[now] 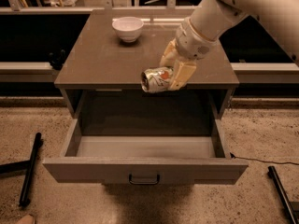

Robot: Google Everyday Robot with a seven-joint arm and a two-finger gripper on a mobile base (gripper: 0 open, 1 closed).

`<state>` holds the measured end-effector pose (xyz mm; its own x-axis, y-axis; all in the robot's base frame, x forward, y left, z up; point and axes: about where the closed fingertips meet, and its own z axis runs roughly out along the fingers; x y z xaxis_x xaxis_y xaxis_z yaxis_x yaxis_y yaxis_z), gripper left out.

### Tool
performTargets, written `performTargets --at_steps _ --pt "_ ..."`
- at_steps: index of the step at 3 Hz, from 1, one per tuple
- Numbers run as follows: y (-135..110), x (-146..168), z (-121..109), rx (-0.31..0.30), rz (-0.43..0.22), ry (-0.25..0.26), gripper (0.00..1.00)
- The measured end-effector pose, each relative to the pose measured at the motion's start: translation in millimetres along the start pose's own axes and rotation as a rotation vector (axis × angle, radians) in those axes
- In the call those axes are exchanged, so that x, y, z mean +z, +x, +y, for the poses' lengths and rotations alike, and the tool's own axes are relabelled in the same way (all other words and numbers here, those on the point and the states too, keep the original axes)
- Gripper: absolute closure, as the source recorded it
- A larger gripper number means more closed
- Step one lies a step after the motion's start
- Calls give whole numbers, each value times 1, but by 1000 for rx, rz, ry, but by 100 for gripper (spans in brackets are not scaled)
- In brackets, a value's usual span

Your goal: Place 7up can into top drawer

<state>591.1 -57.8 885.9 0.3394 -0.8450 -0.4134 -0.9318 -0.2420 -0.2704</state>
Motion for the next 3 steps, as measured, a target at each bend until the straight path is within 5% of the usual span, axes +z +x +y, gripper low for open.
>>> performTargets --at_steps 1,3 --pt "3 9 5 19 -13 -16 100" --pt "-3 66 57 173 -83 -104 100"
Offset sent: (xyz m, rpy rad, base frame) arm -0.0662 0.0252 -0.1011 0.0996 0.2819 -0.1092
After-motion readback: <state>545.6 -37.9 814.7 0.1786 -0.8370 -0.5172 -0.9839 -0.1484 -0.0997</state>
